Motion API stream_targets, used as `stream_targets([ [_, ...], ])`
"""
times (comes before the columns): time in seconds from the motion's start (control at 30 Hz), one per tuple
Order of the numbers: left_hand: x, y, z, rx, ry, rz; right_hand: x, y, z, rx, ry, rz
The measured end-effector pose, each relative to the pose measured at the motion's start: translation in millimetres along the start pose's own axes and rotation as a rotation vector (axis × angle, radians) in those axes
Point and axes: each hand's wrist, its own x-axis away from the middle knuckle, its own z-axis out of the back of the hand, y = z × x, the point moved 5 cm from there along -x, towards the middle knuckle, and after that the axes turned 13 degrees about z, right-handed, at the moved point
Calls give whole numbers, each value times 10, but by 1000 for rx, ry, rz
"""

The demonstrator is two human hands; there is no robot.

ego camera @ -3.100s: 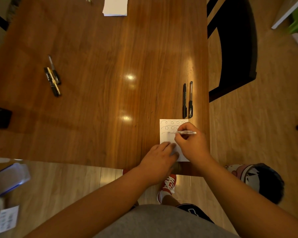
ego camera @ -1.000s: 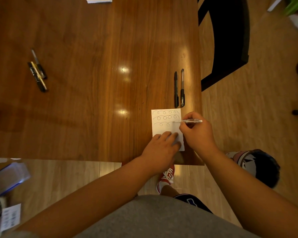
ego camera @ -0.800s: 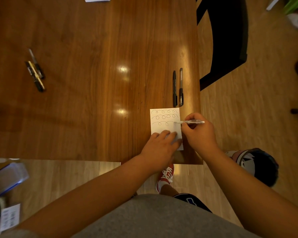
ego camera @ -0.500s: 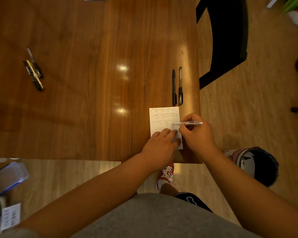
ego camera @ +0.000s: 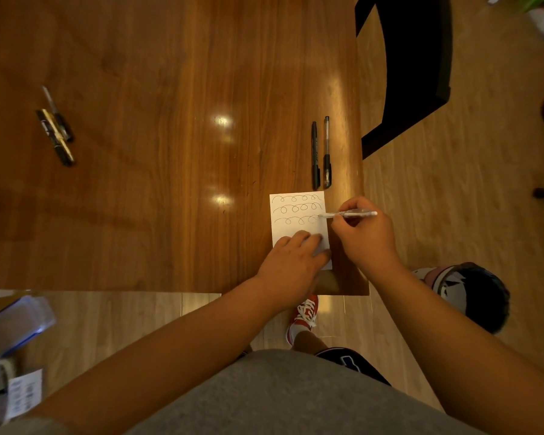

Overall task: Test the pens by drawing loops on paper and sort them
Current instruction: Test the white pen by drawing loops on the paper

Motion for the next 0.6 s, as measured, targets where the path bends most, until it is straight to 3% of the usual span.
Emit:
stream_targets([
  [0.33, -5, -5, -4, 5, -7, 24, 43, 105, 74, -54, 5, -44],
  [0.5, -7, -13, -9, -10, -7, 16, 74, 185, 179, -451, 162, -356],
  [0.6, -19, -26, -15, -9, -7, 14, 4, 163, 264, -616, 210, -438],
])
